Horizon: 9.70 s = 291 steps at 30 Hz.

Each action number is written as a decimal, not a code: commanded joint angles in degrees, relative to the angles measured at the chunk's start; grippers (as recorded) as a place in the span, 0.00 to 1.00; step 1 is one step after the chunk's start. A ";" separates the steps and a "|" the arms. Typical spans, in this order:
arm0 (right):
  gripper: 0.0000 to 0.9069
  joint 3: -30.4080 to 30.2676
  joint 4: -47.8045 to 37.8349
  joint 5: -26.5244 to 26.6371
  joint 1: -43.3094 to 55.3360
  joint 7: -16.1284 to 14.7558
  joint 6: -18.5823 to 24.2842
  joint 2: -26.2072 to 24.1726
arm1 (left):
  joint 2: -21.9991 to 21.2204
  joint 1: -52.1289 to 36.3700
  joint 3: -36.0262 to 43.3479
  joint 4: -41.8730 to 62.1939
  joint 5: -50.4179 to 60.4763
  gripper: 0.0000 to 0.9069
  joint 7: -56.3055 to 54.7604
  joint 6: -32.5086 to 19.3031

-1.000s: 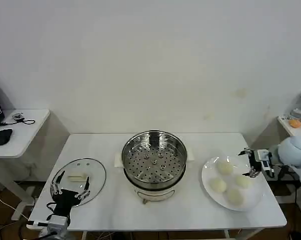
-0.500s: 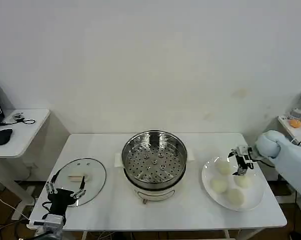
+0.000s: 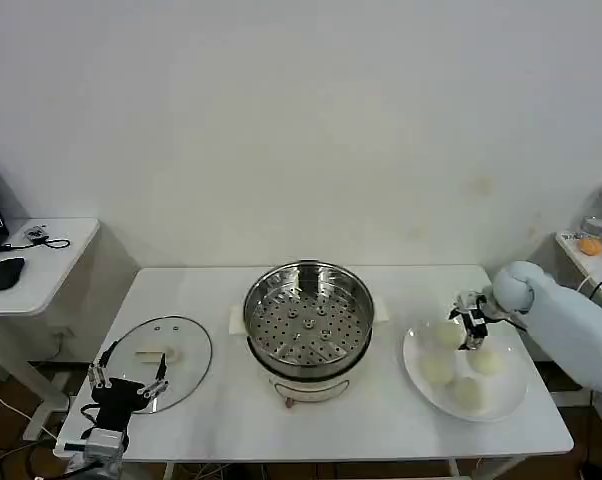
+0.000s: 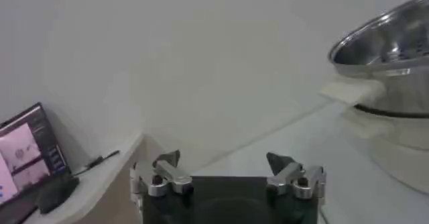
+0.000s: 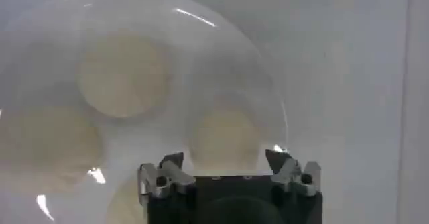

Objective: Take steamed baozi put them in steamer then cover it.

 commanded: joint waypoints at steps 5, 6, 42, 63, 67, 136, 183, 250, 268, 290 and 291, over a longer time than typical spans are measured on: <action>0.61 -0.69 -0.65 -0.33 0.55 -0.18 0.22 -0.05 | -0.10 0.04 0.03 -0.17 0.04 1.00 -0.05 0.03; 0.58 -0.66 -0.60 -0.21 0.56 -0.11 0.27 -0.08 | -0.09 0.04 0.04 -0.14 0.06 1.00 -0.06 0.03; 0.58 -24.65 22.10 19.16 39.16 0.19 5.99 10.50 | 1.21 0.63 -2.06 -0.41 -0.53 1.00 0.17 0.33; 0.58 -32.01 12.04 -1.86 31.78 7.51 30.12 23.35 | 0.95 1.13 -5.13 -0.23 -2.48 1.00 -0.11 0.83; 0.58 -29.70 7.51 -7.90 29.48 9.09 33.78 25.26 | 0.99 0.81 -5.53 0.52 -2.75 1.00 -0.12 0.79; 1.00 -20.69 39.29 18.27 10.50 7.97 -10.48 -25.18 | 5.32 0.05 -3.24 -3.63 -5.05 1.00 0.73 2.73; 0.50 -23.35 24.06 17.65 11.95 5.14 -12.67 -10.77 | 4.08 -0.93 -3.95 -0.67 -4.44 1.00 0.86 2.69; 1.00 -39.43 13.87 49.75 32.56 16.59 -31.59 31.94 | 3.76 -0.70 -7.95 -1.10 -5.66 1.00 0.94 1.95; 1.00 -36.66 32.89 40.49 47.46 3.09 -18.48 1.51 | 4.25 -1.26 -5.91 -2.18 -5.37 1.00 0.99 2.47; 1.00 -34.50 42.01 11.67 27.70 -3.07 -2.59 -32.84 | 5.84 -2.36 -2.46 -1.69 -4.95 1.00 1.13 2.59; 1.00 -27.32 41.79 10.76 20.35 -3.06 -2.40 -33.93 | 5.70 -2.37 -2.26 -1.65 -4.75 1.00 1.13 2.59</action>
